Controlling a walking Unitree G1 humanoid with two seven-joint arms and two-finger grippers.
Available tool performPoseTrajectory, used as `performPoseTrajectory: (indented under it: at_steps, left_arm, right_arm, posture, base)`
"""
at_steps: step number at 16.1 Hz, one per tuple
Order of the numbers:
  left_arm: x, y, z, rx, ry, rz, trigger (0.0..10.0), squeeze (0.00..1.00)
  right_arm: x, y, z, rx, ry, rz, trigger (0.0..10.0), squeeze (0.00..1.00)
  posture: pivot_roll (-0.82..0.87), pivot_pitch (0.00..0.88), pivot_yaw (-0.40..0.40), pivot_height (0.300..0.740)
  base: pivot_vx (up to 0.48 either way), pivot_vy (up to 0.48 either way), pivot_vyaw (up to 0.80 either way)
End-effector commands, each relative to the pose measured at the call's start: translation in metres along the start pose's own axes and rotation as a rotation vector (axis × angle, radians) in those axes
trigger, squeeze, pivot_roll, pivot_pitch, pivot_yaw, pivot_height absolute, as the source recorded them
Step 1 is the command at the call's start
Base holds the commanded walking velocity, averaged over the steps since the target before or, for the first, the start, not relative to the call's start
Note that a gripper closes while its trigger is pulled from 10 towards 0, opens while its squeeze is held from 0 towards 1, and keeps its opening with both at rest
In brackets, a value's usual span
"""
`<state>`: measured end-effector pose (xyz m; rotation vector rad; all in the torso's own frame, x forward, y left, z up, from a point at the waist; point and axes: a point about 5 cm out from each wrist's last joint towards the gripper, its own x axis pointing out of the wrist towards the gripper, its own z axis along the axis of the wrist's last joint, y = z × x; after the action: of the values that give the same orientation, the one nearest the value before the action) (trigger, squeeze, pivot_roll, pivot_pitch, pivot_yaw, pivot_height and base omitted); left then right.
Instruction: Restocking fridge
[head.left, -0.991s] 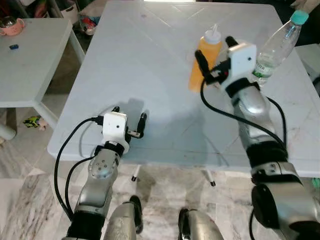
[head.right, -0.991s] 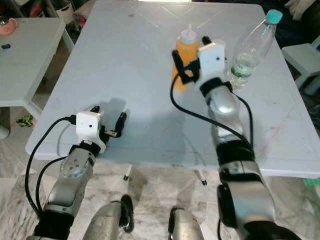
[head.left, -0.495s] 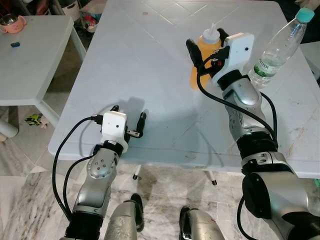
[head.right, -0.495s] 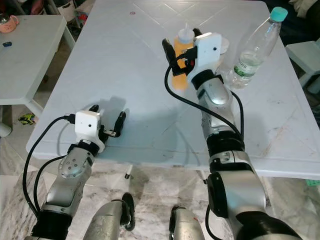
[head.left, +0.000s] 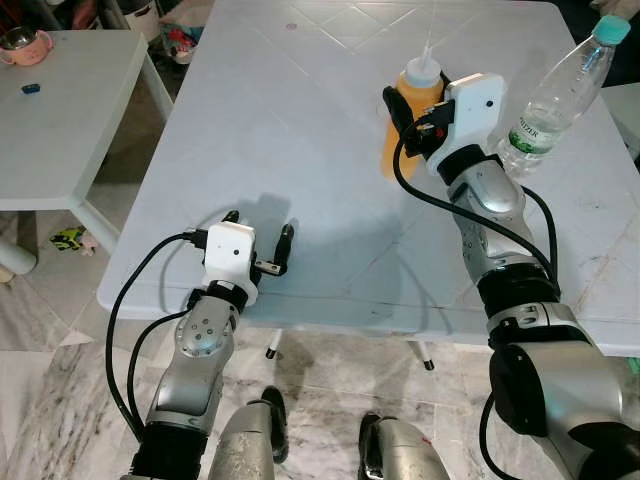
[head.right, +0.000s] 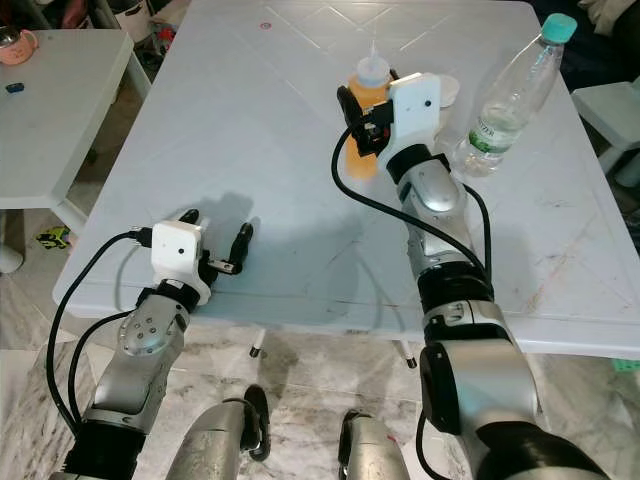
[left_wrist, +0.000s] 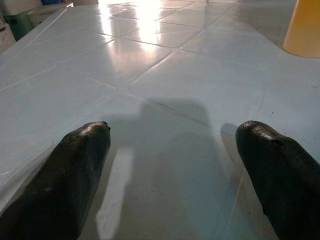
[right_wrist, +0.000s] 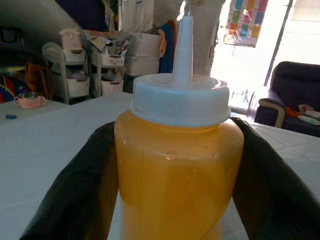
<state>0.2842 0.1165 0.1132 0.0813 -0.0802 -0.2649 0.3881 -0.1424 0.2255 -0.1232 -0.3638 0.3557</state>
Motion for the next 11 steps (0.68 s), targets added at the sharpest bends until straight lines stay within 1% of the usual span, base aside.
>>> performPoseTrajectory:
  at_steps: [1, 2, 3, 4, 5, 6, 7, 8, 9, 10, 11]
  left_arm:
    - [-0.001, 0.0, -0.004, 0.003, 0.022, -0.005, 10.0, 0.0]
    - [-0.001, 0.0, -0.004, 0.003, 0.022, -0.005, 10.0, 0.0]
    - [0.0, 0.001, -0.003, 0.005, 0.021, 0.0, 10.0, 0.0]
    - [0.001, 0.002, -0.002, 0.008, 0.018, 0.005, 10.0, 0.0]
    - [0.002, 0.004, -0.002, 0.016, 0.024, 0.02, 10.0, 0.0]
    - [0.004, 0.005, -0.003, 0.016, 0.04, 0.026, 10.0, 0.0]
    - [0.005, 0.006, -0.003, 0.023, 0.046, 0.029, 10.0, 0.0]
    - [0.005, 0.006, -0.003, 0.027, 0.047, 0.031, 10.0, 0.0]
    - [0.005, 0.006, -0.004, 0.029, 0.052, 0.038, 10.0, 0.0]
    - [0.006, 0.005, -0.006, 0.021, 0.055, 0.041, 10.0, 0.0]
    - [0.007, 0.004, -0.007, 0.017, 0.056, 0.042, 10.0, 0.0]
  right_arm:
    - [0.001, -0.001, 0.0, -0.03, 0.025, 0.016, 0.0, 0.0]
    - [0.001, -0.001, 0.0, -0.034, 0.027, 0.019, 0.0, 0.0]
    - [0.002, 0.001, 0.001, -0.047, 0.04, 0.037, 0.2, 0.0]
    - [0.002, 0.002, 0.002, -0.052, 0.05, 0.055, 1.3, 0.0]
    - [0.002, 0.002, 0.004, -0.065, 0.054, 0.067, 3.6, 0.0]
    - [0.001, 0.006, 0.004, -0.05, 0.058, 0.102, 5.3, 0.0]
    - [-0.001, 0.012, 0.005, -0.032, 0.058, 0.152, 4.1, 0.0]
    - [-0.002, 0.014, 0.005, -0.029, 0.059, 0.17, 10.0, 0.0]
    - [-0.01, 0.022, 0.004, -0.012, 0.062, 0.236, 10.0, 0.0]
    - [-0.02, 0.03, 0.005, 0.007, 0.039, 0.295, 10.0, 0.0]
    - [-0.03, 0.036, 0.008, 0.009, 0.017, 0.321, 10.0, 0.0]
  posture:
    - [0.03, 0.212, 0.04, 0.74]
    - [0.03, 0.212, 0.04, 0.74]
    - [0.03, 0.212, 0.038, 0.74]
    - [0.03, 0.213, 0.039, 0.74]
    - [0.03, 0.215, 0.041, 0.74]
    - [0.02, 0.219, 0.044, 0.74]
    - [0.02, 0.22, 0.046, 0.74]
    - [0.02, 0.22, 0.046, 0.74]
    - [0.01, 0.214, 0.048, 0.74]
    - [0.0, 0.21, 0.046, 0.74]
    - [-0.01, 0.2, 0.042, 0.74]
  base:
    - [0.0, 0.0, 0.0]
    - [0.0, 0.0, 0.0]
    - [0.0, 0.0, 0.0]
    - [0.0, 0.0, 0.0]
    - [0.0, 0.0, 0.0]
    - [0.0, 0.0, 0.0]
    - [0.0, 0.0, 0.0]
    - [0.0, 0.0, 0.0]
    - [0.0, 0.0, 0.0]
    - [0.0, 0.0, 0.0]
    - [0.0, 0.0, 0.0]
